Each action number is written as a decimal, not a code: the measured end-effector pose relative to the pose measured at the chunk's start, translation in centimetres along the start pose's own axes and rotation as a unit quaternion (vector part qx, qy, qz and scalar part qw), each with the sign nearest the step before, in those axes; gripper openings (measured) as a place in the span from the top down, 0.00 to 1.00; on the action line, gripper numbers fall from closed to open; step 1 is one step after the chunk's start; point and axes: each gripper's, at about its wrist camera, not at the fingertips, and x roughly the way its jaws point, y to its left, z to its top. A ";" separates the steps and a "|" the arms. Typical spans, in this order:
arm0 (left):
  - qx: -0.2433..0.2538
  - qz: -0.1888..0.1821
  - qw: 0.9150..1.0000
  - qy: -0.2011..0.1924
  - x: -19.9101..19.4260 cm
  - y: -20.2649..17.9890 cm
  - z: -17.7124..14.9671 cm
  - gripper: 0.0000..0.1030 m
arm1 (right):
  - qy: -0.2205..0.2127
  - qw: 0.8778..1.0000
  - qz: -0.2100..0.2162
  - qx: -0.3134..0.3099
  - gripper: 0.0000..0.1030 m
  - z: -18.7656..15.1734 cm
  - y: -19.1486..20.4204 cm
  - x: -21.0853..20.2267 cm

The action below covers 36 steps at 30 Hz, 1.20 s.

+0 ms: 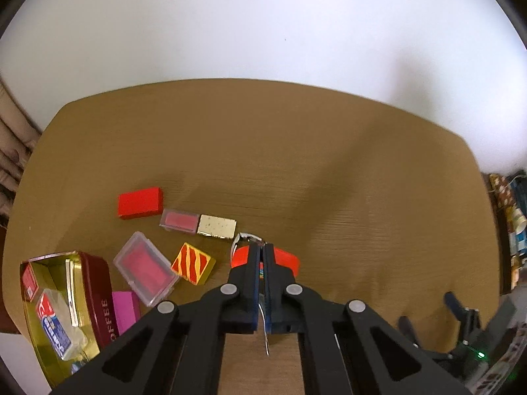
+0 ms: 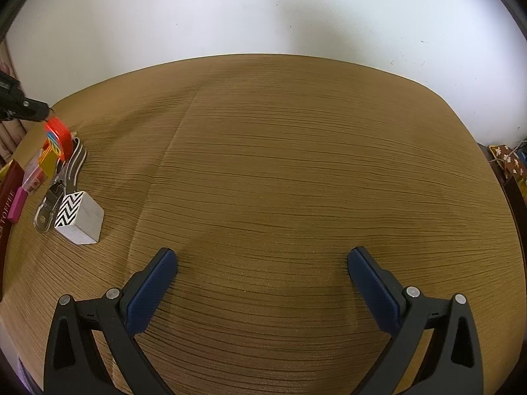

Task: Organize rigid objects
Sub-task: 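Grasp the white zigzag cube with the right gripper while the left gripper holds the tape measure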

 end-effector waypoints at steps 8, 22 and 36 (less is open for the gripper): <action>-0.027 -0.035 0.998 -0.041 -5.4 3.3 -3.1 0.99 | -0.035 0.993 0.116 0.007 0.00 -0.3 -0.8 -1.7; -0.071 -0.071 0.995 -0.007 -6.5 5.4 -12.0 0.99 | -0.008 0.975 0.198 -0.098 0.25 2.2 8.6 -2.1; -0.112 -0.074 0.990 -0.031 -10.6 10.0 -13.8 0.99 | 0.022 0.977 0.192 -0.090 0.70 2.2 9.9 0.2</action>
